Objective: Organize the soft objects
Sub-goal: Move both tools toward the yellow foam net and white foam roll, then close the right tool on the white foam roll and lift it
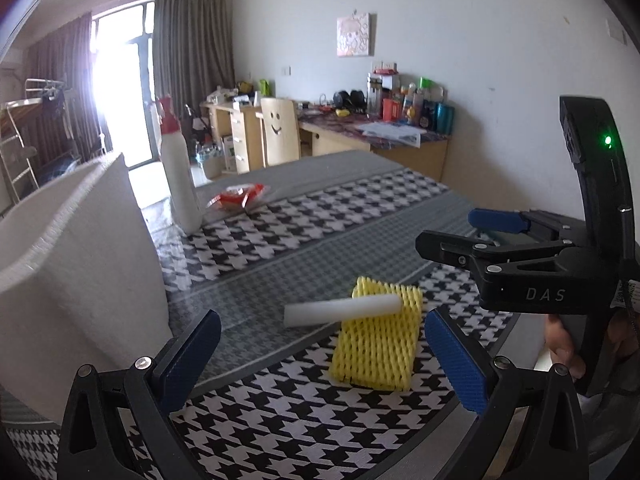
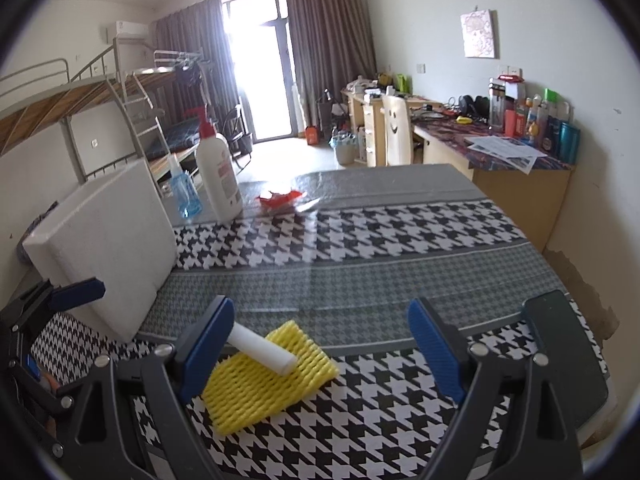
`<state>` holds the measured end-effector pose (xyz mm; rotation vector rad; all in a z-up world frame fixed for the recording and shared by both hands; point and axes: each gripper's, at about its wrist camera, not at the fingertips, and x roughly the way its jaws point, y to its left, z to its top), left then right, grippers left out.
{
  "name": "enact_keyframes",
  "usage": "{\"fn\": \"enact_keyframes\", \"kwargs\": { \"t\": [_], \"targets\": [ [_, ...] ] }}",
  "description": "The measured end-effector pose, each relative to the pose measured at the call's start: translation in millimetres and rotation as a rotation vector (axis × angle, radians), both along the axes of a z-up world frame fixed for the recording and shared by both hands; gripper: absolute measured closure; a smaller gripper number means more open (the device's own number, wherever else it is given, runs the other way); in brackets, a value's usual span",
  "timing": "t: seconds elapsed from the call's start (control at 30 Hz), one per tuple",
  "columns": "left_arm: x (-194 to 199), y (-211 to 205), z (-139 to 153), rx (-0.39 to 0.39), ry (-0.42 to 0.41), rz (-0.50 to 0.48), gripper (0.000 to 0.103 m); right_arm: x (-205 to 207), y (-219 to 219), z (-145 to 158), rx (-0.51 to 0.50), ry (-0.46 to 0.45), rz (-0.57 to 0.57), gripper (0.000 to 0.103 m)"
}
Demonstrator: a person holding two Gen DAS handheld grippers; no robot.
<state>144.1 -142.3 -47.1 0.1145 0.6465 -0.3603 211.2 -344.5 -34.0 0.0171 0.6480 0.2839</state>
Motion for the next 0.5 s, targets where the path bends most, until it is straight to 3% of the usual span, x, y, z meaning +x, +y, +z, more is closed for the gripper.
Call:
{"fn": "enact_keyframes", "kwargs": {
  "t": [0.37, 0.5],
  "targets": [
    [9, -3, -22, 0.033, 0.054, -0.014, 0.001, 3, 10, -22, -0.061, 0.050, 0.060, 0.012],
    [11, -2, -28, 0.038, 0.072, -0.018, 0.001, 7, 15, -27, -0.072, 0.073, 0.078, 0.021]
  ]
}}
